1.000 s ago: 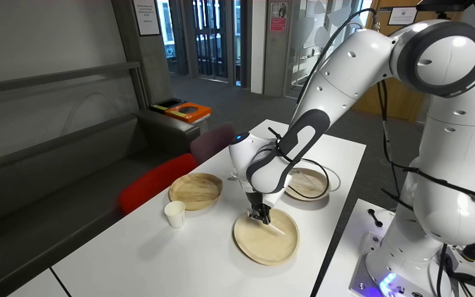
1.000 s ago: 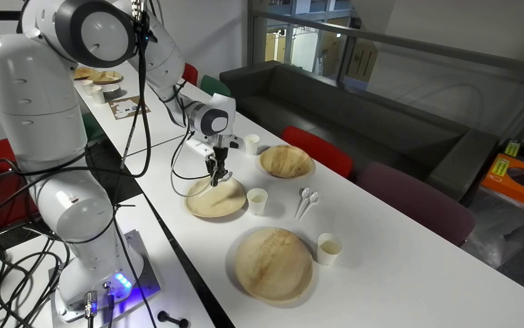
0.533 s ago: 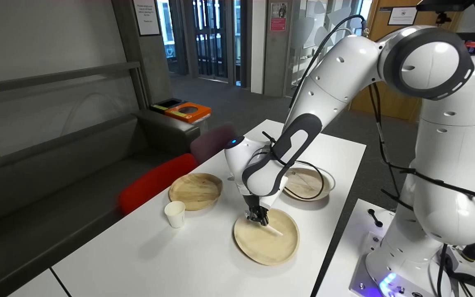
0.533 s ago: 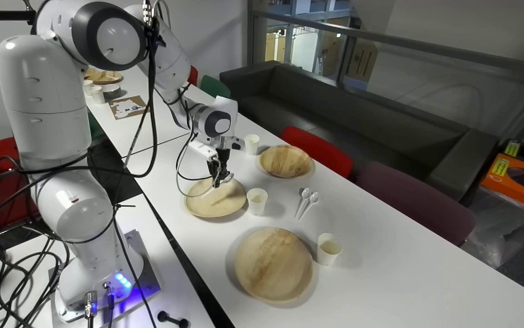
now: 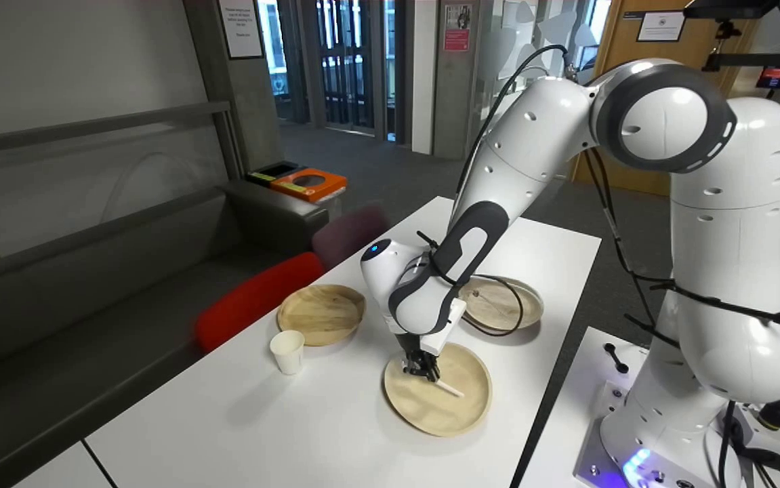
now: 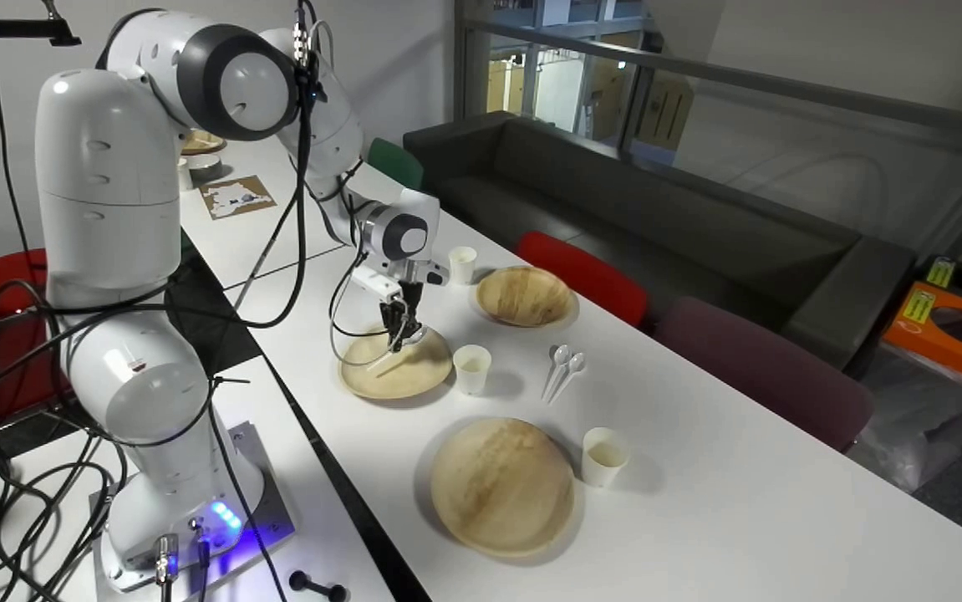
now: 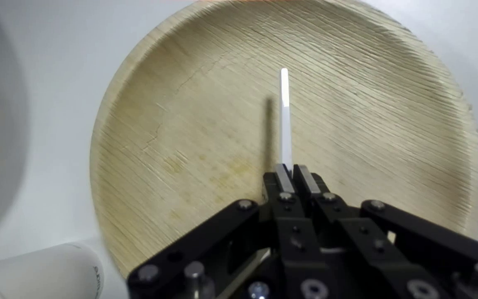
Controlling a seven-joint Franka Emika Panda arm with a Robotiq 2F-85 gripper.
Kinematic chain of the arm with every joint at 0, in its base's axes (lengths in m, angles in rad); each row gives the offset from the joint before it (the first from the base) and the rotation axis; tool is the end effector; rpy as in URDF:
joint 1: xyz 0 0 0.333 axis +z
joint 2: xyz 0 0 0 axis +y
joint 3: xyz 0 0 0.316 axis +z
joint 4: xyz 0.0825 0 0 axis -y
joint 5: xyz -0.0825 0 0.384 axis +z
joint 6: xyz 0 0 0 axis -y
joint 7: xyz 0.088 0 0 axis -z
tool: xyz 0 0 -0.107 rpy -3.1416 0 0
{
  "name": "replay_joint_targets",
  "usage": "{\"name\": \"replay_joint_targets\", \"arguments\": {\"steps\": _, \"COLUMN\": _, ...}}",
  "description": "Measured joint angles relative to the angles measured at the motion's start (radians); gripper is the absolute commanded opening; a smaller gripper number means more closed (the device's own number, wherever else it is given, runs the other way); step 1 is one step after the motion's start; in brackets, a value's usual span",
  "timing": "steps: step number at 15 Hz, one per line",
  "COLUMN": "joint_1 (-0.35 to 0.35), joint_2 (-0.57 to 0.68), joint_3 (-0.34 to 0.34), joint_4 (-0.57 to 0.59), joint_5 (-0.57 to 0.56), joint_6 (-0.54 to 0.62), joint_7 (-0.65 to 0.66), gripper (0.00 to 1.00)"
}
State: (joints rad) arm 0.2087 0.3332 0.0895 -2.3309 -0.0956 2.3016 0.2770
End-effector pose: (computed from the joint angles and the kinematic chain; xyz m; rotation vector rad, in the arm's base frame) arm 0.4546 0.1402 0.1709 2.9659 0.1461 -0.5055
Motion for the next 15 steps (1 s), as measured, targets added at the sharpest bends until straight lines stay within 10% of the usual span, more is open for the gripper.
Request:
{"name": "replay_joint_targets", "arguments": {"steps": 9, "joint_1": 0.013, "joint_2": 0.094, "joint_3": -0.004, "joint_4": 0.062, "joint_5": -0.001, "joint_6": -0.021, "joint_7": 0.003, "gripper": 0.02}}
{"name": "replay_joint_targets", "arguments": {"steps": 10, "joint_1": 0.013, "joint_2": 0.094, "joint_3": -0.005, "joint_4": 0.065, "joint_5": -0.001, "joint_6": -0.027, "joint_7": 0.003, "gripper": 0.32}}
{"name": "replay_joint_targets", "arguments": {"steps": 15, "joint_1": 0.013, "joint_2": 0.102, "joint_3": -0.013, "joint_4": 0.069, "joint_5": -0.017, "joint_6": -0.03, "joint_7": 0.003, "gripper": 0.63}}
